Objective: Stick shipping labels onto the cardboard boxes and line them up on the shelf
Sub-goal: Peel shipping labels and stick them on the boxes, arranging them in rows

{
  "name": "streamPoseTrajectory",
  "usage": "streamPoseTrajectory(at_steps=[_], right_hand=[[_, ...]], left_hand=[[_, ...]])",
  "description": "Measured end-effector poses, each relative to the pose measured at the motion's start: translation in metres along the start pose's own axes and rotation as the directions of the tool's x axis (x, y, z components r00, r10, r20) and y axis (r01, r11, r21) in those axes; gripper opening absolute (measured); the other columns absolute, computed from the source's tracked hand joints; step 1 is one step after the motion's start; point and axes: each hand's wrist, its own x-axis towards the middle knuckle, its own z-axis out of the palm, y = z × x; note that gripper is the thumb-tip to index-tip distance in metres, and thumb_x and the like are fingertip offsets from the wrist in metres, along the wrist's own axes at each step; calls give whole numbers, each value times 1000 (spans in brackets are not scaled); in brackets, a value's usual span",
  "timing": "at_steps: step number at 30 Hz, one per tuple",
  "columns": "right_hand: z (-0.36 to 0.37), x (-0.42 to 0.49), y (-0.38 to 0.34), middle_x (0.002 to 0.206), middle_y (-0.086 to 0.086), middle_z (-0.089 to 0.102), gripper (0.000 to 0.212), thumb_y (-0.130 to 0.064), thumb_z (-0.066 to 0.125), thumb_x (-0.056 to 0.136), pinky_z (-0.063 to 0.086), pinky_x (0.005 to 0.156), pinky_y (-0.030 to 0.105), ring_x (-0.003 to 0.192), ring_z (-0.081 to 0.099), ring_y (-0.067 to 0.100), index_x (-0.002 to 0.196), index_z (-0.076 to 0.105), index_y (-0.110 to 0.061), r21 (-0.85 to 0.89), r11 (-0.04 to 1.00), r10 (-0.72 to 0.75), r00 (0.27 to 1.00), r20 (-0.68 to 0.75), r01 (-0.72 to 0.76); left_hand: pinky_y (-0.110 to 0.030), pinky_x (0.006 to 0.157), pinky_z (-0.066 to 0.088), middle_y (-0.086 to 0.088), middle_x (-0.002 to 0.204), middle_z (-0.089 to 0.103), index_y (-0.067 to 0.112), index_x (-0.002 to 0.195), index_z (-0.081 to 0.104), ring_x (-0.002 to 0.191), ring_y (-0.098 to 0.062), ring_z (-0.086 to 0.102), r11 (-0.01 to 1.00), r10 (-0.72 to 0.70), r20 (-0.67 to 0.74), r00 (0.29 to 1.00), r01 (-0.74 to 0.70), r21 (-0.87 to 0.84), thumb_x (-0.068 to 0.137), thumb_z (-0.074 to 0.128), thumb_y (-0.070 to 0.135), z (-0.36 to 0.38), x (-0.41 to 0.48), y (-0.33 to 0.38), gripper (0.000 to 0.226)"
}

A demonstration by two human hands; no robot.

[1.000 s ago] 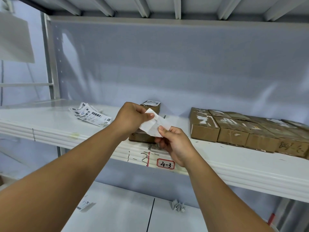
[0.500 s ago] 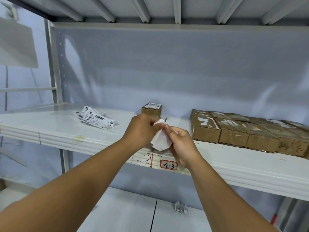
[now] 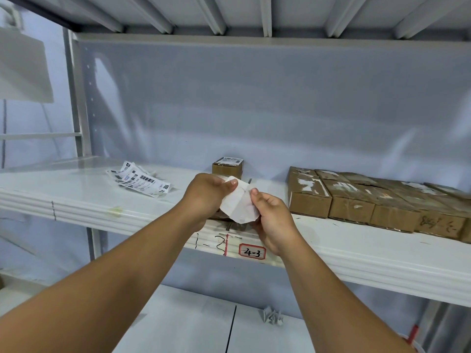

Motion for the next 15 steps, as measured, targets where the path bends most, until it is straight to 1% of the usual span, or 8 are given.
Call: streamPoseTrajectory(at_steps=[2, 3, 4, 6, 9, 12, 15], right_hand=[[2, -2, -2, 54, 5, 61, 30, -21, 43, 101, 43, 39, 19, 38, 54, 11, 87, 60, -2, 2, 1000, -7, 1000, -14, 7], [2, -2, -2, 50, 4, 58, 30, -19, 42, 101, 41, 37, 18, 34, 49, 10, 84, 60, -2, -6, 1000, -15, 1000, -23, 15], [2, -2, -2, 51, 6, 56, 29, -18, 43, 101, 40, 37, 17, 34, 47, 10, 82, 60, -3, -18, 1000, -25, 999, -28, 24], [3, -2, -2, 57, 9, 55, 27, -17, 47, 99, 39, 38, 16, 37, 47, 11, 81, 62, -4, -56, 998, -35, 999, -32, 33], [3, -2, 0, 53, 4, 56, 25, -17, 51, 97, 39, 39, 17, 39, 47, 12, 79, 64, -5, -104, 994, -33, 999, -37, 29], [4, -1, 0, 58, 6, 60, 24, -16, 54, 96, 42, 42, 20, 46, 48, 18, 78, 66, -6, -89, 996, -23, 999, -37, 20], [5, -1, -1, 58, 2, 62, 22, -15, 55, 95, 44, 44, 21, 48, 49, 17, 78, 67, -7, -71, 997, -8, 999, -36, 5]], left_hand=[[-21, 43, 50, -11, 77, 60, -2, 76, 63, 63, -20, 60, 999, 16, -31, 999, -15, 34, 93, 58, 18, 2, 0, 1, 27], [-19, 42, 48, -9, 73, 57, 1, 68, 61, 61, -19, 57, 997, 36, -52, 998, -33, 68, 93, 59, 18, 2, 0, 1, 30], [-17, 40, 46, -8, 71, 55, 3, 63, 59, 58, -17, 55, 992, 62, -74, 995, -54, 110, 92, 59, 17, 2, 0, 0, 32], [-15, 41, 45, -10, 74, 57, 0, 65, 62, 59, -17, 55, 983, 106, -102, 989, -89, 163, 90, 62, 17, -1, 2, -2, 30], [-17, 46, 50, -12, 81, 62, -7, 75, 66, 67, -20, 59, 977, 129, -119, 985, -106, 184, 89, 64, 17, -6, 4, -6, 28], [-18, 48, 52, -11, 86, 64, -4, 77, 68, 73, -22, 63, 977, 129, -119, 984, -105, 188, 88, 64, 17, -9, 5, -7, 25], [-18, 48, 52, -12, 91, 65, -4, 78, 69, 75, -23, 64, 978, 126, -126, 984, -101, 184, 88, 65, 16, -9, 6, -6, 22]])
